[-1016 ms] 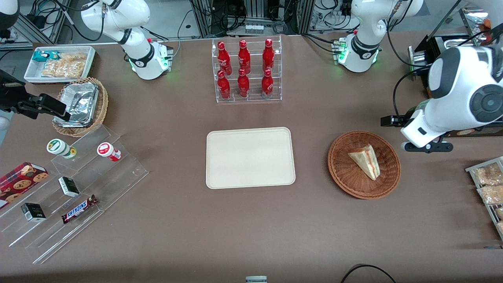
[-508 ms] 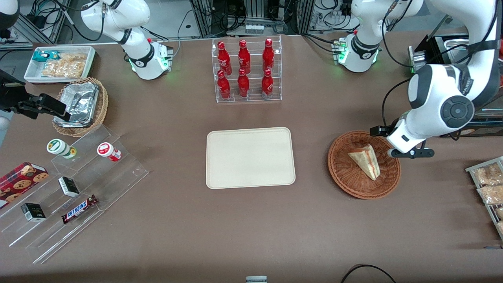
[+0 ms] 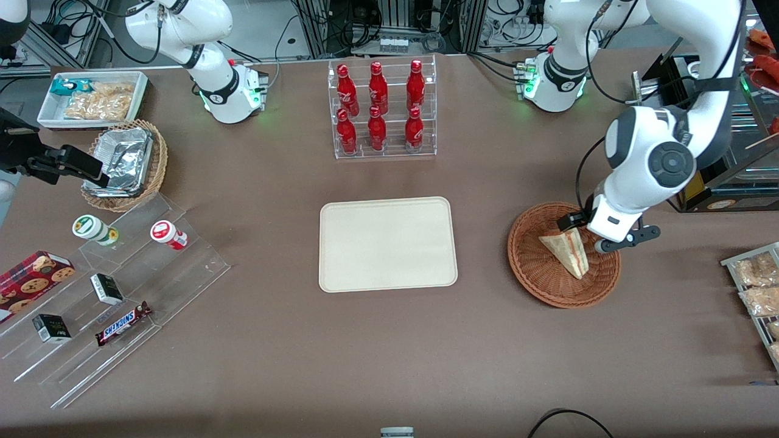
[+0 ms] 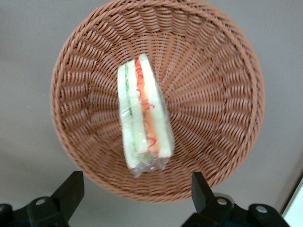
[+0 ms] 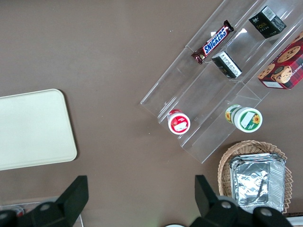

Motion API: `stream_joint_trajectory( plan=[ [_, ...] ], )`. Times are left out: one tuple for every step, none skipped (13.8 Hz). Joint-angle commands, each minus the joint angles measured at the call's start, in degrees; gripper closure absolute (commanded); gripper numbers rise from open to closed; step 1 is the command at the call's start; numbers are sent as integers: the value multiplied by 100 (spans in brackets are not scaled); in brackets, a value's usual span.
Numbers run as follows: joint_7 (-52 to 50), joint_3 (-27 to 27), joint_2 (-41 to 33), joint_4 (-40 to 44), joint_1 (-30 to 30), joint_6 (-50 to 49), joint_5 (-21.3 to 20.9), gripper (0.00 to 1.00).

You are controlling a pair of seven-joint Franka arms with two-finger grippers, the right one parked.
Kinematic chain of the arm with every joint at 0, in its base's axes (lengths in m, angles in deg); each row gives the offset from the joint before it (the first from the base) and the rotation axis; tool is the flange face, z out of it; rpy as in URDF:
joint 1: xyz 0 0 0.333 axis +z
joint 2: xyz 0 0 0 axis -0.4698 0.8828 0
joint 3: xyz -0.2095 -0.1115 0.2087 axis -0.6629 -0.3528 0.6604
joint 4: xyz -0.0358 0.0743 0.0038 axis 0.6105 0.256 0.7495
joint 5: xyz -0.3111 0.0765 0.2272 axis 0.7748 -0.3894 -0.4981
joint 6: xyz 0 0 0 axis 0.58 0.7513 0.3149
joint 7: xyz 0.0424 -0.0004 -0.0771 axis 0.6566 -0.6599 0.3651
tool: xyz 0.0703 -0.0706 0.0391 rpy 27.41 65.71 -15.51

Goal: Place sandwich from basket to tray
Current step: 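Lower the left gripper and close it on the sandwich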

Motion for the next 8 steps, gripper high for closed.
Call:
stream_joint_trajectory(
  plan=[
    [-983,28,143,-83,-139,445,-24,0],
    [-1064,28,187,-83,-140,447,-24,0],
    [-1091,37,188,-83,-114,447,-15,0],
    [-1239,46,179,-83,-88,438,-7,0],
    [-1467,54,187,-83,-88,446,-7,0],
    [-1538,63,248,-83,-88,447,-7,0],
    [-1539,63,310,-74,-79,455,-7,0],
    [-1539,72,380,-66,-70,464,-7,0]
  ],
)
